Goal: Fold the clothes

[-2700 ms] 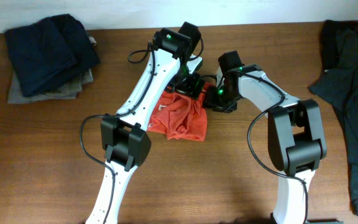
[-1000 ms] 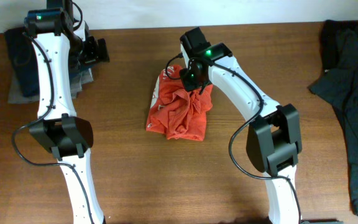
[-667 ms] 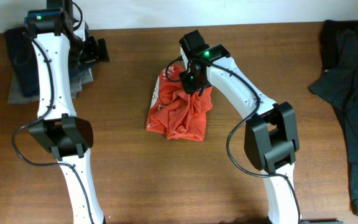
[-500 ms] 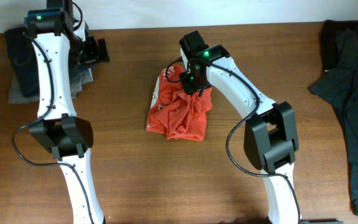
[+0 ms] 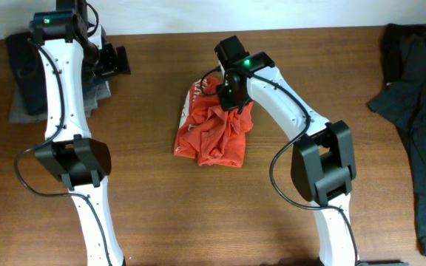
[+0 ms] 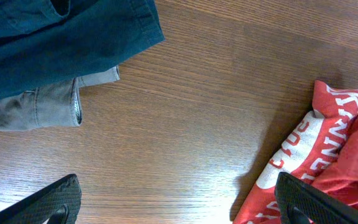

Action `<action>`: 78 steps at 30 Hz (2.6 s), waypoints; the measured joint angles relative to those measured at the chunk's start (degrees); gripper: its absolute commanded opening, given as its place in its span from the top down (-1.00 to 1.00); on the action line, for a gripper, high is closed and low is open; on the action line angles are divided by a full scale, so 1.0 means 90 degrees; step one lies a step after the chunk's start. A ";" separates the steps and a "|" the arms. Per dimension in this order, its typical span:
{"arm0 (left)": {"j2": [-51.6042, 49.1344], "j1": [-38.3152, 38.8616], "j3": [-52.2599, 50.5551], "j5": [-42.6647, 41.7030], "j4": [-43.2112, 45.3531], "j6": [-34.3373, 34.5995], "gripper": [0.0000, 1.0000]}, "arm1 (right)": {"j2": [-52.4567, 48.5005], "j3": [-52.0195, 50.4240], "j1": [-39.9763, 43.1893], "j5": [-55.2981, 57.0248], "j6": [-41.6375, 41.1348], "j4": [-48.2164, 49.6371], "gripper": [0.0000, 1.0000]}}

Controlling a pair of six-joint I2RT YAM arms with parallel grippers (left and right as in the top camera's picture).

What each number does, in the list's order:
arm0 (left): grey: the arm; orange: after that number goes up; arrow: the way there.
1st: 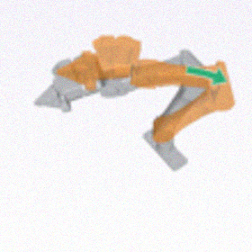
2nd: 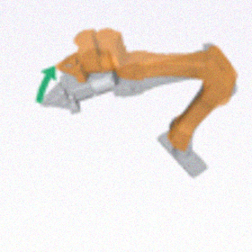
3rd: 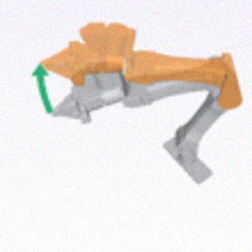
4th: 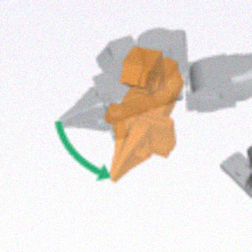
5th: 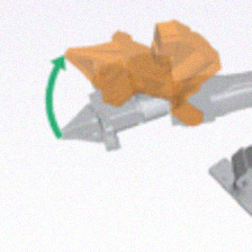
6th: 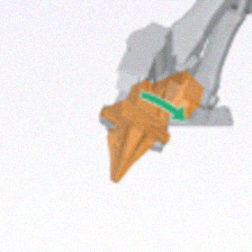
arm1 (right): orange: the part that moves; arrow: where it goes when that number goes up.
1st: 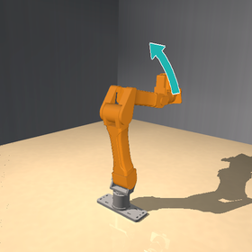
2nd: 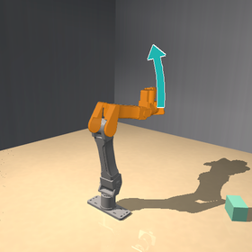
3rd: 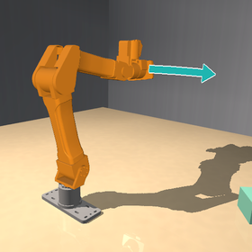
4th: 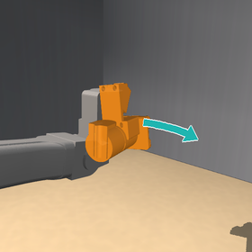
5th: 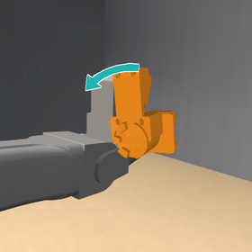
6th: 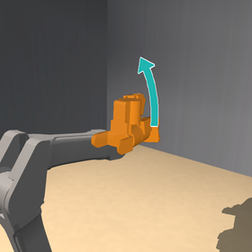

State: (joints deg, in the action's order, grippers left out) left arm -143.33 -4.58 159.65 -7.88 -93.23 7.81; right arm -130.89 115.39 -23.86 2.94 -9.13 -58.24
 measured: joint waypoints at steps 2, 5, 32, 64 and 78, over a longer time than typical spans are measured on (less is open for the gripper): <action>-0.0002 0.0000 0.0000 0.0000 0.0000 0.0000 -0.98 | 0.0000 0.0000 0.0046 0.0216 -0.0034 0.0000 0.92; -0.0005 0.0000 0.0000 0.0000 0.0000 0.0000 -0.98 | 0.0000 0.0000 0.0134 0.0639 -0.0134 0.0002 0.92; -0.0007 0.0000 0.0000 -0.0002 -0.0041 0.0000 -0.98 | 0.0000 0.0787 0.0653 0.1163 -0.0884 -0.1372 0.05; -0.0007 0.0000 0.0000 0.0000 -0.0046 0.0000 -0.98 | 0.0000 0.0129 0.0182 -0.0177 -0.1416 -0.2232 0.64; -0.0007 0.0000 0.0000 0.0000 -0.0049 0.0000 -0.98 | 0.0000 0.0134 0.0508 0.0646 -0.1787 -0.2841 0.60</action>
State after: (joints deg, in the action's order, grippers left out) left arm -143.39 -4.58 159.65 -7.88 -93.67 7.81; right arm -130.89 116.60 -19.29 8.75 -25.21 -83.81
